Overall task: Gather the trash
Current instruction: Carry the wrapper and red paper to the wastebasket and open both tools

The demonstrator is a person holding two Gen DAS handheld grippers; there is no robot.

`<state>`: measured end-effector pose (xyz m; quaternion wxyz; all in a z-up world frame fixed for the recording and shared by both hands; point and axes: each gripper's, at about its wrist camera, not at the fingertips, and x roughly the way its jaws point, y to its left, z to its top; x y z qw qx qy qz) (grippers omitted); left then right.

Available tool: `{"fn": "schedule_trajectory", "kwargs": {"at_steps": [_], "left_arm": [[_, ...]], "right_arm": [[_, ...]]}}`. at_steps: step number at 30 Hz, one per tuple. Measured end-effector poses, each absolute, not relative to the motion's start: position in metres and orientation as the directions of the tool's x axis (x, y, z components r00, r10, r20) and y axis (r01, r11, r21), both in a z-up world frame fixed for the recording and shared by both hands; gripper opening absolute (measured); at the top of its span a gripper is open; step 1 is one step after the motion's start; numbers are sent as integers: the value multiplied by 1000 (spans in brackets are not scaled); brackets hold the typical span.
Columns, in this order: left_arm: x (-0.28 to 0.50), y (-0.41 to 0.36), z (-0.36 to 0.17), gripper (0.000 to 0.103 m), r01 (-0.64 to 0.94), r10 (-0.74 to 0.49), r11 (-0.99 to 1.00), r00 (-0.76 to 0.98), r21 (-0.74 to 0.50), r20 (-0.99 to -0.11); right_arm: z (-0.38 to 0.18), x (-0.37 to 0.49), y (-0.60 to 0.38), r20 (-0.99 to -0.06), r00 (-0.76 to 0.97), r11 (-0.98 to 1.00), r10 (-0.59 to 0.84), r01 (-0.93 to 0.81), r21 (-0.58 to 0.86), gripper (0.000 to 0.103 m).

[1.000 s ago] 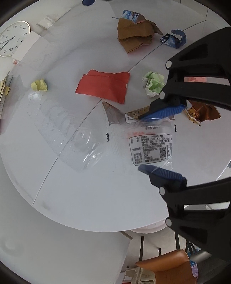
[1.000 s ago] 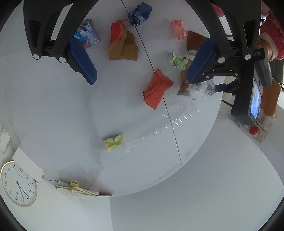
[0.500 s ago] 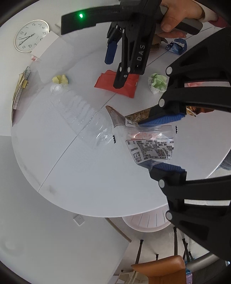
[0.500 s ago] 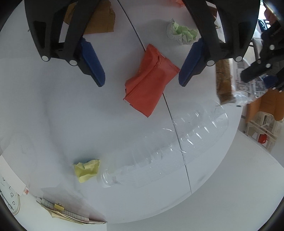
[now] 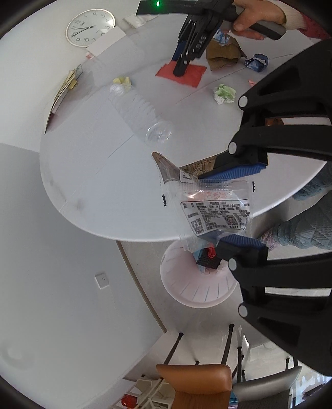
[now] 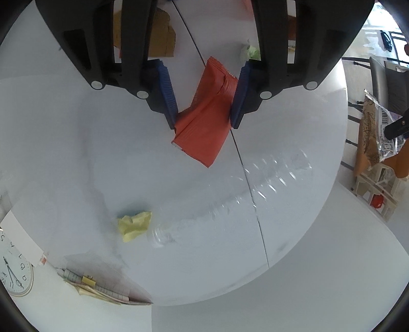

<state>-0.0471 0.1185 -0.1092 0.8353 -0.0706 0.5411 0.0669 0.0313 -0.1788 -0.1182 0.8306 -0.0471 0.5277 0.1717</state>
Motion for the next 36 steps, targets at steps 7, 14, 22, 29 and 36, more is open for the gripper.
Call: {"fn": "schedule_trajectory", "kwargs": {"at_steps": [7,14,22,29,36], "left_arm": [[-70,186,-107,38,-304,110,953,390,-15,-914],[-58,252,-145,38,-318,122,948,314,17,-941],[-16,302,-213,44,-285,31,958,218,-34,-975],[7,324,-261,54,-238,-31,969,148,-66,-988],[14,341,-268,65,-212,-49,974,148,-80,-988]], "right_arm": [[-47,1,-136,-827,439,885,349,-445,137,43],[-23,-29,-37,-797,398,798,454,-579,165,43],[-29,-29,60,-814,355,769,459,-618,163,44],[-49,-12,107,-842,334,783,423,-603,154,44],[-66,-10,138,-860,312,787,403,-598,152,44]]}}
